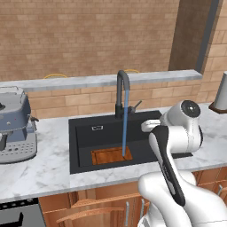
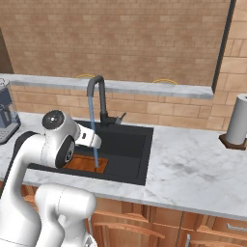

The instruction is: Turn on the sink faucet with hot water and rinse the cutting board for ten seconds, then turn off the faucet. Push the cutting board to reach the water if necessary.

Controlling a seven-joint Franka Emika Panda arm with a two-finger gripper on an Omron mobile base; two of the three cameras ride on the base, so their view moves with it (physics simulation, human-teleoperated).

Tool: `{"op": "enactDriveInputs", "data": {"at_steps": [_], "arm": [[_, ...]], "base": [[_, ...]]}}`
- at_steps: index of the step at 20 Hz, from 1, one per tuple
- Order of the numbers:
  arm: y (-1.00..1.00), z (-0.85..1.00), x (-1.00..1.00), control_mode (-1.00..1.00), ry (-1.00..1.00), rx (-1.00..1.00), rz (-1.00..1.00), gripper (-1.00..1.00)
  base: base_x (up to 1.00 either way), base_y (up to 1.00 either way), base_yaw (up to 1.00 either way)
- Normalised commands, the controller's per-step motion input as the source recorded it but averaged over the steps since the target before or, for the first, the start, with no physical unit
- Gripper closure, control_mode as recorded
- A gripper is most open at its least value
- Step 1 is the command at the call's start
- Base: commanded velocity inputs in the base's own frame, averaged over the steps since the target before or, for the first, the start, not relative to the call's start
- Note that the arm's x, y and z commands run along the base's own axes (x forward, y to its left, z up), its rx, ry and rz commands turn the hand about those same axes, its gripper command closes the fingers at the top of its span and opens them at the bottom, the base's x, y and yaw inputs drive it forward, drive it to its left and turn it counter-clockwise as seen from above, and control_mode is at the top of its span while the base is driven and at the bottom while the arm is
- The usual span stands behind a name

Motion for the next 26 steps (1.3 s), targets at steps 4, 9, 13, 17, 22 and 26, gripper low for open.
{"op": "enactDriveInputs", "data": {"at_steps": [4, 9, 13, 17, 22, 26], "arm": [[0.00, 0.00, 0.00, -1.00, 0.00, 0.00, 0.00, -1.00], [0.00, 0.00, 0.00, -1.00, 0.00, 0.00, 0.00, -1.00], [0.00, 0.00, 0.00, -1.00, 0.00, 0.00, 0.00, -1.00], [0.00, 0.00, 0.00, -1.00, 0.00, 0.00, 0.00, -1.00], [0.00, 0.00, 0.00, -1.00, 0.00, 0.00, 0.00, -1.00], [0.00, 0.00, 0.00, -1.00, 0.00, 0.00, 0.00, -1.00]], "base": [[0.00, 0.00, 0.00], [0.00, 0.00, 0.00], [0.00, 0.00, 0.00], [0.00, 0.00, 0.00], [0.00, 0.00, 0.00], [0.00, 0.00, 0.00]]}}
